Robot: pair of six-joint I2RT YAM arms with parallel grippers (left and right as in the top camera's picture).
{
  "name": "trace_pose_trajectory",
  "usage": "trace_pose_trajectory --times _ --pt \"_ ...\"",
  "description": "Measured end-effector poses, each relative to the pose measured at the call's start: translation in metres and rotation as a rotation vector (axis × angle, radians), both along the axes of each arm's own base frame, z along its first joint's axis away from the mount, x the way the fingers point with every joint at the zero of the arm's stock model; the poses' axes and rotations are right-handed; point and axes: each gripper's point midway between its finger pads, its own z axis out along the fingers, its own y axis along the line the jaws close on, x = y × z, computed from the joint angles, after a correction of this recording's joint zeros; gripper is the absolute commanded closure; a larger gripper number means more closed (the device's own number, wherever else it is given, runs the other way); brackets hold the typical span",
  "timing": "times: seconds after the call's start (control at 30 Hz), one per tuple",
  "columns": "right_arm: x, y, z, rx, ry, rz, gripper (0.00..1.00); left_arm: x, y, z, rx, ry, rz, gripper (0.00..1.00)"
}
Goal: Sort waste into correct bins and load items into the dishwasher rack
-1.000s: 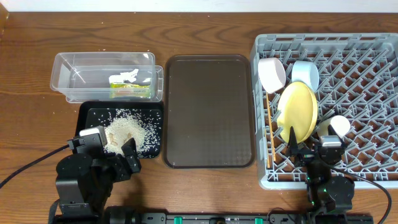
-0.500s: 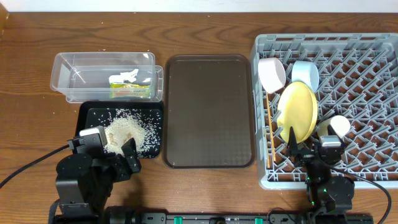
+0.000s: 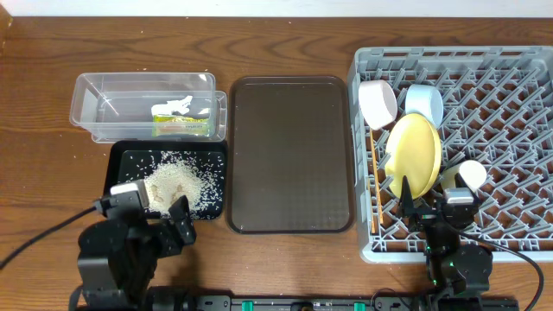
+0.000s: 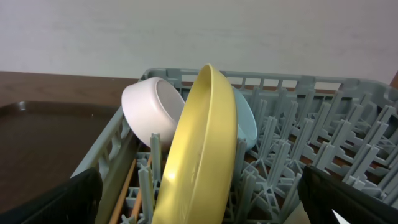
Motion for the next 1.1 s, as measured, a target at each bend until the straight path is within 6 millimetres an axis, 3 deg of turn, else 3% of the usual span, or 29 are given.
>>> trace_pose_trajectory --times 0.13,0.37,0.7,0.87,1.1 --pt "0.0 0.0 0.0 0.0 0.0 0.001 0.01 0.001 0.0 -0.018 0.002 -0.074 0.001 0.04" --pt "0.0 0.001 0.0 0.0 0.0 0.003 0.01 0.03 0.001 -0.049 -0.007 -0.272 0.007 0.04" --pt "0.0 0.001 0.0 0.0 0.0 0.003 0.01 0.065 0.009 -0.041 0.014 -0.585 0.049 0.04" --pt "0.0 0.001 0.0 0.0 0.001 0.003 0.01 0.068 0.013 -0.067 0.025 -0.539 0.067 0.04" --pt "0.0 0.001 0.0 0.0 0.0 0.003 0.01 0.068 0.013 -0.069 0.025 -0.525 0.068 0.04"
